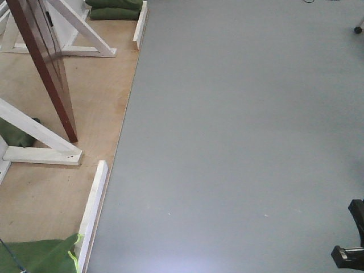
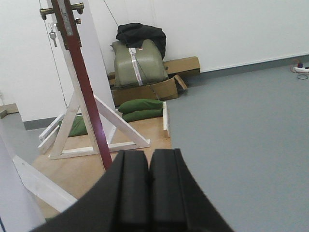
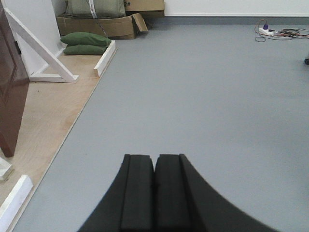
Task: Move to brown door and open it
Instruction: 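Drive the base forward along the platform toward the brown door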
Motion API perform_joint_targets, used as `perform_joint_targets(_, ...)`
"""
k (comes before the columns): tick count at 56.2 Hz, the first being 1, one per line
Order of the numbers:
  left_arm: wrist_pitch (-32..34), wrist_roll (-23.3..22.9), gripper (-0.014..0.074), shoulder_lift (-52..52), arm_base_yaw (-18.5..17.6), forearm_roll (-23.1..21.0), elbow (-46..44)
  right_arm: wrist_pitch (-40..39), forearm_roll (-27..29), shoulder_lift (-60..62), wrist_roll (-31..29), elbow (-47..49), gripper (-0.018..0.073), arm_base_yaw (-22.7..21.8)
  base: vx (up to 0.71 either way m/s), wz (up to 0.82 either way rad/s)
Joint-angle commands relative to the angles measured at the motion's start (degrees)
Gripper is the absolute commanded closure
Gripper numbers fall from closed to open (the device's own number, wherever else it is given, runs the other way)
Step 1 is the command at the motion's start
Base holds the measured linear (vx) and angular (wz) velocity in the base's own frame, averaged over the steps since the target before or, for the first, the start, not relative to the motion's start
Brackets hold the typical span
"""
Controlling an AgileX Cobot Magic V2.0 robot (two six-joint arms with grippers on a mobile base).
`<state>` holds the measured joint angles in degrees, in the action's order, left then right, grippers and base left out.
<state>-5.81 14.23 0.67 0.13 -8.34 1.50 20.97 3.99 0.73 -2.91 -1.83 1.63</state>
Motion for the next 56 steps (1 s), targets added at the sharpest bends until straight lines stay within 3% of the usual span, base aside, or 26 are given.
perform_joint_targets(1, 4.40, -0.47, 0.0603, 0.77, 0.08, -0.26, -0.96, -4.37, -0.17, 0.32, -0.37, -0.25, 0.0559, -0.07, 0.29, 0.03)
perform_joint_targets(56, 4.40, -0.47, 0.0603, 0.77, 0.08, -0.26, -0.96, -4.37, -0.17, 0.32, -0.37, -0.25, 0.0559, -0.07, 0.35, 0.05)
